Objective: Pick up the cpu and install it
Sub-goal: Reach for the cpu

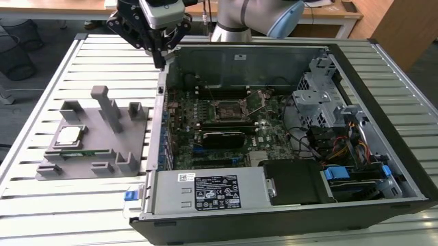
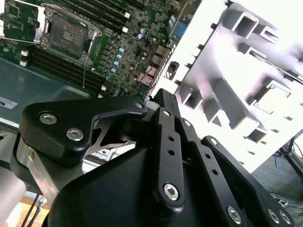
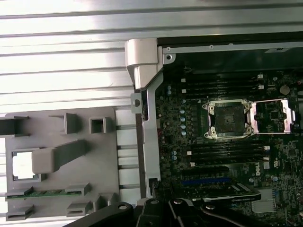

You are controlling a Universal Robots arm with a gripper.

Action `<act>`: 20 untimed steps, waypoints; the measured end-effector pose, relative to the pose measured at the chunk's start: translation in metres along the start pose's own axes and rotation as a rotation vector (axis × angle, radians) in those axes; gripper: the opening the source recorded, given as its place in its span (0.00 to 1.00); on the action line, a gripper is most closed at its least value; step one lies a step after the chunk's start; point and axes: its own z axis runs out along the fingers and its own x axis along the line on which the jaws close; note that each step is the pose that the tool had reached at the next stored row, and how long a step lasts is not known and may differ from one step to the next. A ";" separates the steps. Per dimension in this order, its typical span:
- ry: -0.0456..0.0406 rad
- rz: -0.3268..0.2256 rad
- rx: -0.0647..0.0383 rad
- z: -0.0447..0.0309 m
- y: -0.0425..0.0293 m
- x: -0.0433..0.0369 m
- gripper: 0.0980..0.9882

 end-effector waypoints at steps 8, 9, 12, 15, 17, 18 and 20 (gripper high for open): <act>0.0002 0.000 0.000 0.0001 -0.0005 0.0070 0.01; 0.0002 0.000 0.000 0.0001 -0.0006 0.0078 0.01; 0.0002 0.000 0.000 0.0002 -0.0008 0.0108 0.01; 0.0003 0.000 0.000 0.0002 -0.0011 0.0142 0.01; 0.0002 0.000 0.000 0.0002 -0.0013 0.0166 0.01; 0.0002 0.000 0.000 0.0002 -0.0014 0.0178 0.01; 0.0003 0.000 0.000 0.0002 -0.0016 0.0203 0.01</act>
